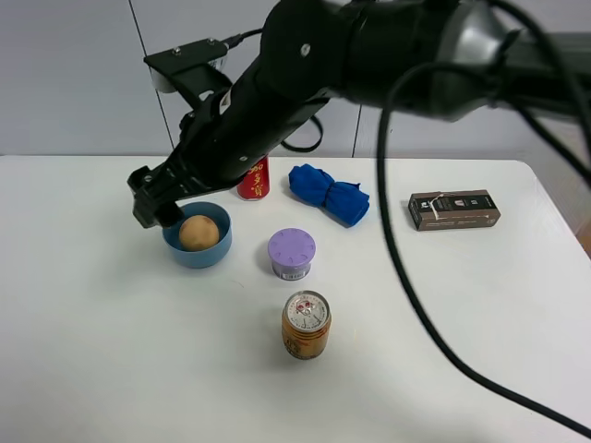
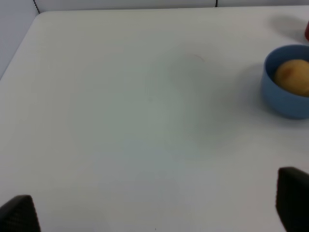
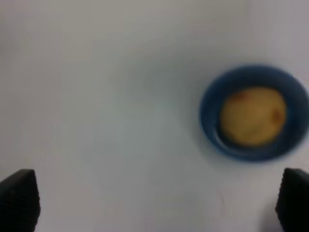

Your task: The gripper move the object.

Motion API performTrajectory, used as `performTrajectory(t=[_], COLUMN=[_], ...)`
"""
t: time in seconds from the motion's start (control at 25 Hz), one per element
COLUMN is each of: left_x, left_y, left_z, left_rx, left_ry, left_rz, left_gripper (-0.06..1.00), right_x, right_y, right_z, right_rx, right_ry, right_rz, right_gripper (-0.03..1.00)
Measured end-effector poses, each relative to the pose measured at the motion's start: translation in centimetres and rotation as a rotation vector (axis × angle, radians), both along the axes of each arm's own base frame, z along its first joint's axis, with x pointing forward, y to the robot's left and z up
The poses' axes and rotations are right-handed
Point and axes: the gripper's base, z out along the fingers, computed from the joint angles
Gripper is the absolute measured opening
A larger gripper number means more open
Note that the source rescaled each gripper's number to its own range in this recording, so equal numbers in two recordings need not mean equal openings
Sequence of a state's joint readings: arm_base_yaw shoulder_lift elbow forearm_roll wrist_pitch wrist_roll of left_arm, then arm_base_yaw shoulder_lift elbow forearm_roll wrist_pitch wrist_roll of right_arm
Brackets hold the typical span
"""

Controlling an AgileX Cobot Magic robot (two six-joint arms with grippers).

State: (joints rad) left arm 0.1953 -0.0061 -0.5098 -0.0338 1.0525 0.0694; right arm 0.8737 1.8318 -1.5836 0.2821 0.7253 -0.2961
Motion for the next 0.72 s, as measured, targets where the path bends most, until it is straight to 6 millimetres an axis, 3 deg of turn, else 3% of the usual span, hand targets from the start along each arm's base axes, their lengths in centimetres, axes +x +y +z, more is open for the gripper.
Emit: performTrajectory(t=[0.32,0.44,0.56,0.72], left_x=[0.0,0.0,0.0,0.0], left_y=[0.0,0.0,0.0,0.0], left_z=[0.0,0.0,0.0,0.0], left_rx=[0.000,0.000,0.000,0.000], left_ry=[0.000,0.000,0.000,0.000], left_rz=[0.000,0.000,0.000,0.000], left_gripper=[1.00,1.00,1.00,1.00], right_x=[-2.3,-1.8,-0.3,2.5], right_y=[-6.9,-9.7,-14.1,-22.6], right_z=[4.5,6.3,8.3,10.3], right_rx=[-0.397,-0.386,-0.315,-0.278], right_ry=[-0.059,-0.045,-0.026,-0.030], right_rz=[-0.044,-0.122,-0.260,-0.540], right_gripper=[1.00,1.00,1.00,1.00])
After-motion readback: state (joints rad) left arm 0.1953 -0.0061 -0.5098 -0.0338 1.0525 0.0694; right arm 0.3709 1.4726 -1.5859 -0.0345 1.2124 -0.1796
